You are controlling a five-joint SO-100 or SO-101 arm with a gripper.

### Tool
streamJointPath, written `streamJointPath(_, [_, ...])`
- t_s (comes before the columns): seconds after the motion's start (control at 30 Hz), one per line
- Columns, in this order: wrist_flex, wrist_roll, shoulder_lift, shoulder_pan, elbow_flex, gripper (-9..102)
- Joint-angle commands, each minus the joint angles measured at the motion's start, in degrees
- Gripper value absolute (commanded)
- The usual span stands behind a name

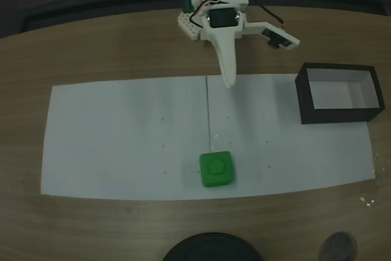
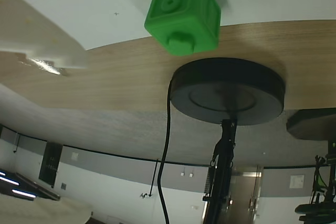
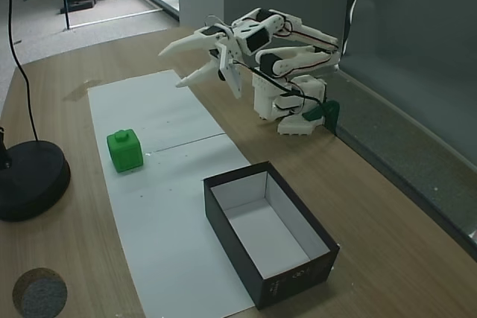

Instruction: Grab a green square and put it in the box.

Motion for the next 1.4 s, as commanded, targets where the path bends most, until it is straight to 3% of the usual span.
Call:
streamJointPath(0.0, [0.18,-2.37,-16.17,-0.44,-13.71,25])
streamJointPath(0.1, [2.9,-3.25,-33.31,-0.18,-25.84,25])
streamJointPath(0.3, [18.11,-3.34,-66.01,0.09,-52.03,38])
streamJointPath(0.63, [32.17,-3.69,-99.67,4.83,-82.35,34])
streamJointPath(1.03, [33.13,-3.87,-112.76,4.92,-91.41,33])
streamJointPath(1.23, [33.13,-3.87,-113.99,5.45,-91.85,9])
streamJointPath(1.37, [33.57,-3.87,-111.01,4.13,-91.93,7])
